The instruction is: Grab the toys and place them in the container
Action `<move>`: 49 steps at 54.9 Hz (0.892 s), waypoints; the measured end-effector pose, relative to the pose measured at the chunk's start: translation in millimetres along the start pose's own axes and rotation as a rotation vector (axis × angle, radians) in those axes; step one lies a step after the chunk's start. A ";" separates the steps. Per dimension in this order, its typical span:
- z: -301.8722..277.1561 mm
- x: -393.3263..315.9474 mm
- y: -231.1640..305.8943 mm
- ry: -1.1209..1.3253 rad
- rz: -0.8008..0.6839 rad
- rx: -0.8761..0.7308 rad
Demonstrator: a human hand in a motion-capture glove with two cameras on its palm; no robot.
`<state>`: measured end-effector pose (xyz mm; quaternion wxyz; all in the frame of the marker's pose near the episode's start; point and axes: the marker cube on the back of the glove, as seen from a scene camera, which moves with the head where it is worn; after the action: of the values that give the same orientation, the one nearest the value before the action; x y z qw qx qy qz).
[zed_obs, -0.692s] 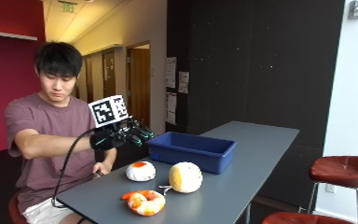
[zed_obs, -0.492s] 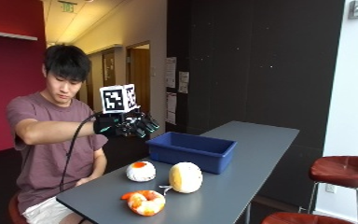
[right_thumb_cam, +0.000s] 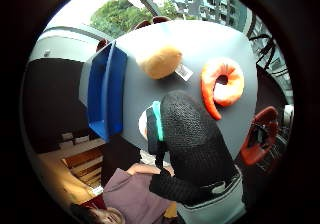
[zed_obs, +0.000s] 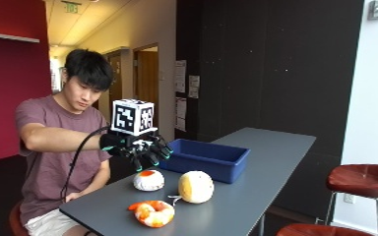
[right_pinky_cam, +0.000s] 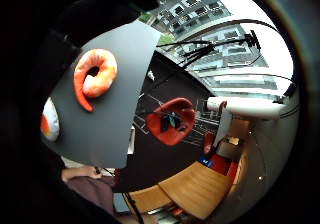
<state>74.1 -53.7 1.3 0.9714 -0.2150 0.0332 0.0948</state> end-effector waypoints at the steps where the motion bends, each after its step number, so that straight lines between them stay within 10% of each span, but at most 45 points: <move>1: 2.8 2.5 -4.2 -0.012 0.008 -0.008; 23: 142.0 -1.8 -58.0 0.035 0.054 -0.295; 49: 151.7 -9.2 -53.4 -0.024 0.006 0.197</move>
<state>79.2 -38.4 161.6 0.9879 -0.1173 0.0315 0.0967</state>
